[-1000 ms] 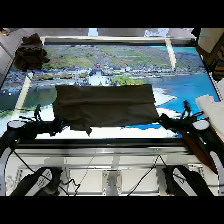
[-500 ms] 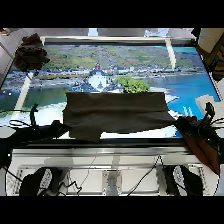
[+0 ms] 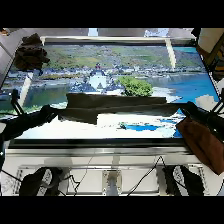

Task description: Fold the shirts.

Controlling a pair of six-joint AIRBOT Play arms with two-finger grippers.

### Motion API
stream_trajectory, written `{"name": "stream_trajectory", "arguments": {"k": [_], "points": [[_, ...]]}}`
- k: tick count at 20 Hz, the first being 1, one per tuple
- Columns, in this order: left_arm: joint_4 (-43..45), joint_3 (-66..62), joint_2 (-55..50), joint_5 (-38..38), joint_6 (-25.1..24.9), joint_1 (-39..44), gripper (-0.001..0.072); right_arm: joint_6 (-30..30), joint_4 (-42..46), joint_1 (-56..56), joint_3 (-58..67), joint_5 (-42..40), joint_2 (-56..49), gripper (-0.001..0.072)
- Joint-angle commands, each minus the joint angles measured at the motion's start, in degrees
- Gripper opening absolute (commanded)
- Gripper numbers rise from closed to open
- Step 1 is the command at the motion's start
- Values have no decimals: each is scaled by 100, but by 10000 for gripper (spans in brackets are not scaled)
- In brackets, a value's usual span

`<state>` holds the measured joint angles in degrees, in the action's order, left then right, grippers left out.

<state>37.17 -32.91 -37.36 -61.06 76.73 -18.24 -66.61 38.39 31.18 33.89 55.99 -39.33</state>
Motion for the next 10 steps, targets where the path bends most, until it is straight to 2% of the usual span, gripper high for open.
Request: {"name": "stream_trajectory", "arguments": {"k": [1,5,8,10], "points": [[79,-350,-756,686,-221,638,6,94,-216,-728,136,-732,-577,26],[697,-1213,-2293,1943,-140,1829,6,94,-214,-1788,146,-1993,-1547,26],[1139,-2017,-3362,2476,186,1904,6,79,136,-1770,533,-2251,-2286,26],[1633,-2463,-3917,2557,535,1862,6,46,313,-1676,870,-2380,-2708,26]]}}
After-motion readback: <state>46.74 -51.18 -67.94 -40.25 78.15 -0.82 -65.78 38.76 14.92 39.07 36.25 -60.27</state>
